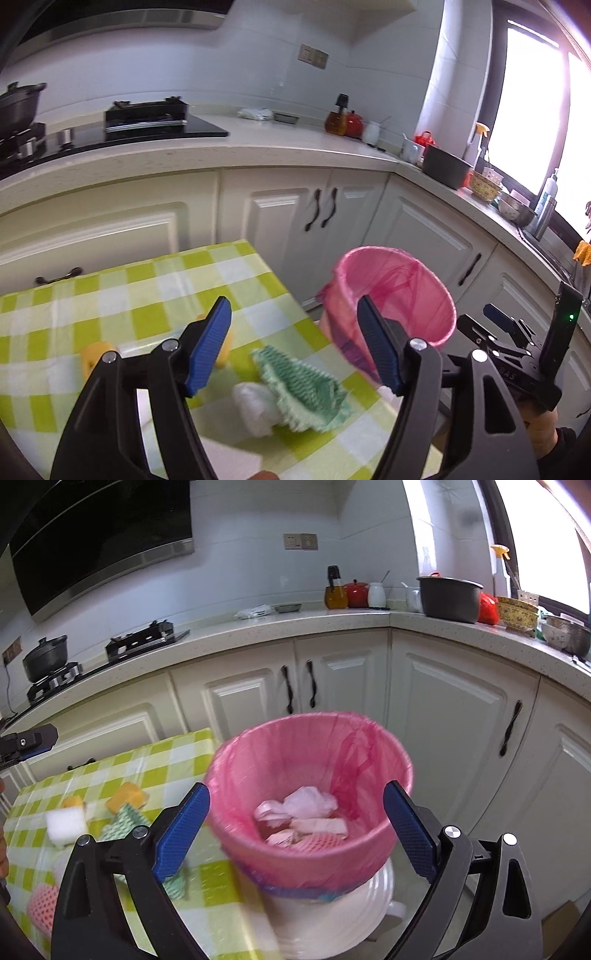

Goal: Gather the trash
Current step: 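Grasp the small pink foam net with the left tool while the right tool grasps a white tissue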

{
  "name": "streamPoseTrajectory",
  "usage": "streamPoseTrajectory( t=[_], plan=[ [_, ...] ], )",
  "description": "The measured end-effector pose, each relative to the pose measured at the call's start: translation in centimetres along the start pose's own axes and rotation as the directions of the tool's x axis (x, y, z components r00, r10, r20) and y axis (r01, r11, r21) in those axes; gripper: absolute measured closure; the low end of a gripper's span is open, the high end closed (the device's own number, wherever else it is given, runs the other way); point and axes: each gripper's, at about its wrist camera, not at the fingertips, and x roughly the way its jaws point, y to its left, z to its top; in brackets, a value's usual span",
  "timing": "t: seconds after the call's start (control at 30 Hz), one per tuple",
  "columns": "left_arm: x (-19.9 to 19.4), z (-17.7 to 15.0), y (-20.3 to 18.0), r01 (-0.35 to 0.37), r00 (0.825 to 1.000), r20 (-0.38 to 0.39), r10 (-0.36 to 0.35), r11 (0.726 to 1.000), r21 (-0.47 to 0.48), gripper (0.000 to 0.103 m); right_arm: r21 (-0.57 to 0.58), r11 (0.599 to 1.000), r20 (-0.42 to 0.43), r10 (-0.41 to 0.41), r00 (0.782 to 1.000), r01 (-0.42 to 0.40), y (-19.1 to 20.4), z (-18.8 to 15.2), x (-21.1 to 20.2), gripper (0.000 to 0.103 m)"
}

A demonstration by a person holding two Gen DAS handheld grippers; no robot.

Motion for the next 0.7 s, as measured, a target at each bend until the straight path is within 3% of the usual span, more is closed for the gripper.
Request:
streamPoseTrajectory(
  t=[0.2,0.7],
  plan=[
    [-3.8,-2.8,2.6,-0.042,0.999,0.000,0.042,0.999,-0.017,0.034,-0.031,0.997,-0.033,0.067,0.997,-0.068,3.7,-2.5,-1.4,0.014],
    [-8.1,-10.7,5.8,-0.083,0.993,-0.088,0.078,0.995,-0.061,0.032,-0.107,0.980,-0.099,0.155,0.983,-0.165,10.0,-7.2,-3.3,0.014]
  ],
)
